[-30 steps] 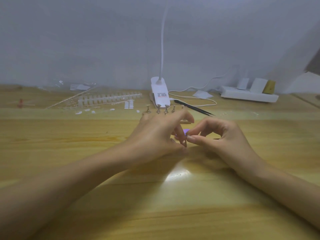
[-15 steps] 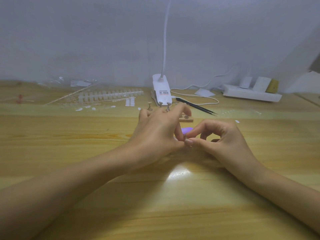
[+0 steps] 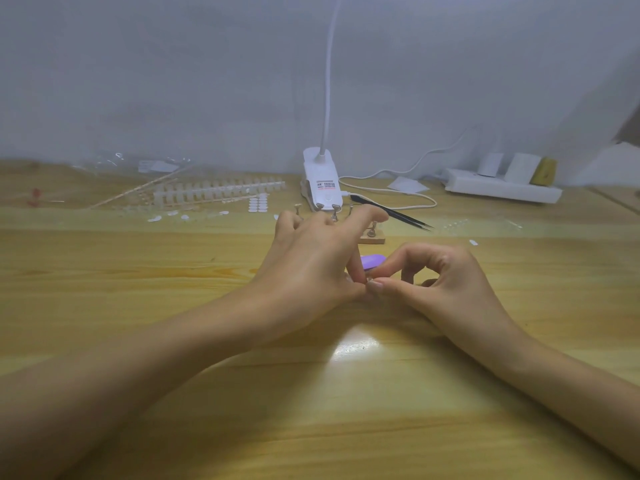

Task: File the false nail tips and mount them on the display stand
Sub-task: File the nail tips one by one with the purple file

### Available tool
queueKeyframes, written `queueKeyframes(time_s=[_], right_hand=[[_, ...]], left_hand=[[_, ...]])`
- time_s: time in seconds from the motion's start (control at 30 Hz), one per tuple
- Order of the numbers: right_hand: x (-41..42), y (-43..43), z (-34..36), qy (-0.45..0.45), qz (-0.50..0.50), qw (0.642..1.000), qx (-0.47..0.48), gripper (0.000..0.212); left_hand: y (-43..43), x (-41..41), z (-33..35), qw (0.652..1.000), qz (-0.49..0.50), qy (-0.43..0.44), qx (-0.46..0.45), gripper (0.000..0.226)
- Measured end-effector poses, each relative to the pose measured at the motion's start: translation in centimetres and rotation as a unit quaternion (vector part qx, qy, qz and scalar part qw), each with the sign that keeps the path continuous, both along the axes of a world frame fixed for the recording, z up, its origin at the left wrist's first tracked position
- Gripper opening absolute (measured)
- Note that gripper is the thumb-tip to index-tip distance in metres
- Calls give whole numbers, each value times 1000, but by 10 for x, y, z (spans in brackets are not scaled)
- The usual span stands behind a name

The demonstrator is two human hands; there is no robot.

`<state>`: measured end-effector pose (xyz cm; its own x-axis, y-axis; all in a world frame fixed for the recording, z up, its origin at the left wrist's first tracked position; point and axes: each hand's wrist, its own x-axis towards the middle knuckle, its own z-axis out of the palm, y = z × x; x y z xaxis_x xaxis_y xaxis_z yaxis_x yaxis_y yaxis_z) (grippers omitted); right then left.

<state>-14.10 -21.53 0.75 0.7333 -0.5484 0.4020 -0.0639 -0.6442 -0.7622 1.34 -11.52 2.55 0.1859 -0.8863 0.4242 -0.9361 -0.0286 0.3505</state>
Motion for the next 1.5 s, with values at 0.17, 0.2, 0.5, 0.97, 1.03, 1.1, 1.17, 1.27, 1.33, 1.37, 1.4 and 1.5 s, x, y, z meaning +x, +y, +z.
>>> queueKeyframes(time_s=[0.17, 0.2, 0.5, 0.97, 1.03, 1.1, 1.17, 1.27, 1.33, 1.37, 1.4, 1.5], right_hand=[[0, 0, 0, 13, 4, 999, 42, 8], [0, 0, 2, 11, 9, 998, 69, 9], [6, -7, 13, 85, 8, 982, 168, 12], [6, -6, 18, 114, 11, 975, 191, 19], [4, -7, 19, 97, 20, 969, 226, 24], [1, -6, 19, 96, 26, 974, 203, 21], [0, -2, 17, 92, 27, 985, 146, 8], [0, 1, 14, 74, 22, 992, 103, 12], [0, 2, 14, 65, 15, 993, 97, 14], [0, 2, 13, 62, 12, 994, 93, 15], [0, 1, 13, 58, 11, 994, 90, 15], [0, 2, 12, 51, 9, 995, 84, 14]], left_hand=[[0, 0, 0, 1000, -3, -1, 3, 68], [0, 0, 1, 1000, -3, -1, 5, 70], [-1, -1, 1, 1000, -3, 1, 19, 77], [-1, -1, 0, 1000, -13, 2, 17, 75], [0, -1, 0, 1000, -15, 6, 14, 74], [0, -1, 1, 1000, -15, 1, 13, 74], [0, -1, 1, 1000, -11, -8, 14, 74], [0, -1, 1, 1000, -11, -9, 15, 71], [0, -1, 1, 1000, -13, -3, 14, 69], [0, -1, 1, 1000, -12, -3, 13, 67], [0, -1, 0, 1000, -11, -4, 12, 67], [-1, -1, 0, 1000, -9, -8, 10, 66]])
